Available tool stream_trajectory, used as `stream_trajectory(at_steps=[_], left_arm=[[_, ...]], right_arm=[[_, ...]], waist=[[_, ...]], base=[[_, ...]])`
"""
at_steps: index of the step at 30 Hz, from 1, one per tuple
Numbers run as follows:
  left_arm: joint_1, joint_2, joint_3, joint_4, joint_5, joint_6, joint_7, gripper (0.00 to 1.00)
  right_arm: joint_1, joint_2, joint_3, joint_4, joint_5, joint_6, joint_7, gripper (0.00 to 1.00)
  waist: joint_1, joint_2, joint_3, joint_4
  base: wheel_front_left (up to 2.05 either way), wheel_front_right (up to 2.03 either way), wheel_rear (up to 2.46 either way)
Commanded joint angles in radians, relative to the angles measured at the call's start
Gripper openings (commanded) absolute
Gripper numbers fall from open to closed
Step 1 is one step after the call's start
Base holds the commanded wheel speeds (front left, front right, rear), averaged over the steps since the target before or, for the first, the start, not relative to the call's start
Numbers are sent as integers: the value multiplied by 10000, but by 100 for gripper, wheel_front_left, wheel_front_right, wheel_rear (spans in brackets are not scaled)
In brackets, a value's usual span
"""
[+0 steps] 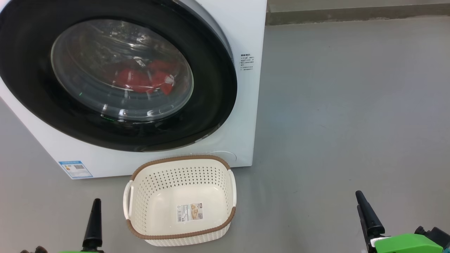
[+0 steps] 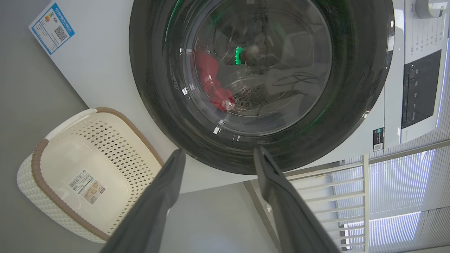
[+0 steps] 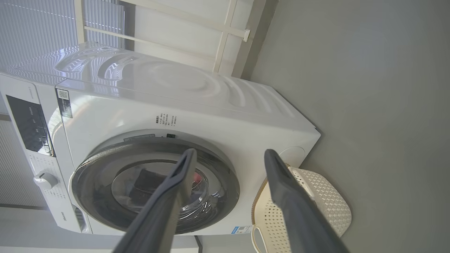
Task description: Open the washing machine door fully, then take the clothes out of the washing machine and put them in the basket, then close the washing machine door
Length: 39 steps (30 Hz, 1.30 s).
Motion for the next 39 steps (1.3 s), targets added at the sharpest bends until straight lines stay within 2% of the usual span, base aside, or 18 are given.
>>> stream_trajectory(at_steps=[1, 39], left_arm=[[-118, 164, 63, -359, 410, -36, -121, 100], [171, 240, -446, -908, 5457, 96, -1207, 100]], right_arm=[[-500, -209, 175, -294, -307, 6, -120, 100], [-897, -988, 1191, -283, -4456, 11, -1202, 100]], waist=[[-1, 0, 3, 1], [-1, 0, -2, 0]], base=[[0, 0, 0], [0, 0, 0]])
